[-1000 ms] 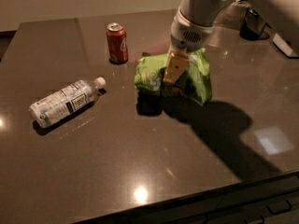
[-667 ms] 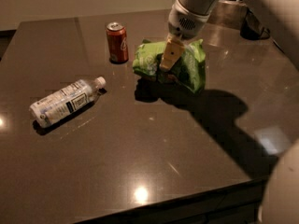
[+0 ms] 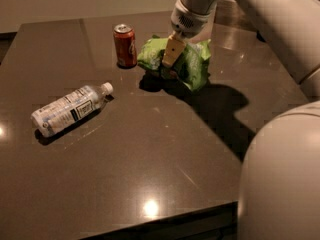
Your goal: Move green rice chip bag near coke can
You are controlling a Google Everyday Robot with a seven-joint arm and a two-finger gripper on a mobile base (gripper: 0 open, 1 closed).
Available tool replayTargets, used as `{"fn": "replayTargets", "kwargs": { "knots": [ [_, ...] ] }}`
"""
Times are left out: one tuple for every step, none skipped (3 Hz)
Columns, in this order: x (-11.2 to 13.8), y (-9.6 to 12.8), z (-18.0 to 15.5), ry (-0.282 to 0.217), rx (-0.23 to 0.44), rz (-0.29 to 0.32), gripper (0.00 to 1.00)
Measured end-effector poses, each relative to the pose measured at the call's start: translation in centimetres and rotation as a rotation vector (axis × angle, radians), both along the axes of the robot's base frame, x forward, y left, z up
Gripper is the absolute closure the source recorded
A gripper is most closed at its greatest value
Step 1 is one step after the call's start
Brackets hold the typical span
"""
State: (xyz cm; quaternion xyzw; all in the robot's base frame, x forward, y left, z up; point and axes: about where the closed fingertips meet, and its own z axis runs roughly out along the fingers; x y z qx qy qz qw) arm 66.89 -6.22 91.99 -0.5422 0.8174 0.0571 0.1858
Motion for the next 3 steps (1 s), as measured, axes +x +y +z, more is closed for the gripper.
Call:
{"fn": "replayTargets", "kwargs": {
  "knots": [
    [1.87, 0.93, -0.76, -0.008, -0.005, -0.065, 0.27],
    [1.84, 1.04, -0.91, -0.007, -0.004, -0.058, 0.04],
    [1.91, 1.14, -1.05, -0.006, -0.004, -0.057, 0.00]
  ]
}}
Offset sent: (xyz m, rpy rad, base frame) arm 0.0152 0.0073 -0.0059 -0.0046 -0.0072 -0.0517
